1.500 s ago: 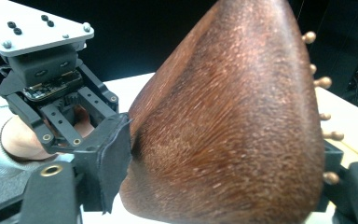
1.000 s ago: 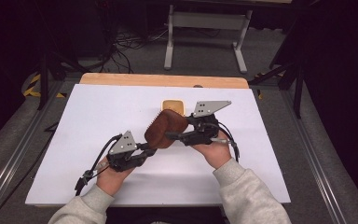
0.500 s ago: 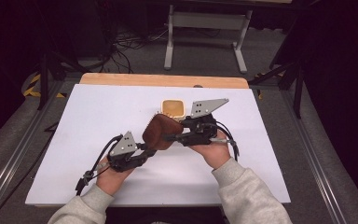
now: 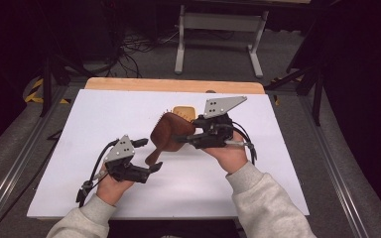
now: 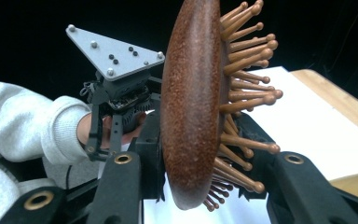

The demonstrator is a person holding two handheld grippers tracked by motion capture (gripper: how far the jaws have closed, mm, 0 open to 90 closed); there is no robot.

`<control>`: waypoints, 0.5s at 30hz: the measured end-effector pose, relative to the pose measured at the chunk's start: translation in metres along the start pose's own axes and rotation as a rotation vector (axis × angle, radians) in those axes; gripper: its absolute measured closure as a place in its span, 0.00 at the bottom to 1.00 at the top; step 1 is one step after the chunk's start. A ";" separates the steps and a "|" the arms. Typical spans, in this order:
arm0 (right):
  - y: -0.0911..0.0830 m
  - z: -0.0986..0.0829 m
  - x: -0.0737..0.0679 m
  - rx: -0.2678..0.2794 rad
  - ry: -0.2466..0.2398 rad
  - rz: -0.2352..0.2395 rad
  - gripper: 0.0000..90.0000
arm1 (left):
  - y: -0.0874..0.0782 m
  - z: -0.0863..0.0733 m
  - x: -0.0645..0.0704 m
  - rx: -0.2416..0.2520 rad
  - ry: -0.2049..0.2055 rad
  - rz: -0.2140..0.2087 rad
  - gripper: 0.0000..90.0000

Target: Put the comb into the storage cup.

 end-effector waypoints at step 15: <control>-0.019 0.030 0.011 0.001 -0.024 -0.067 0.67 | -0.028 -0.010 -0.025 0.062 -0.023 0.051 0.01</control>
Point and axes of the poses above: each handheld gripper's, and its own axes: y roughly forward along the jaws, z roughly out of its top, x roughly to its right, the point moved 3 cm from there along y, roughly forward along the jaws, and after that the axes turned 6 degrees about z, right-handed, at the moved point
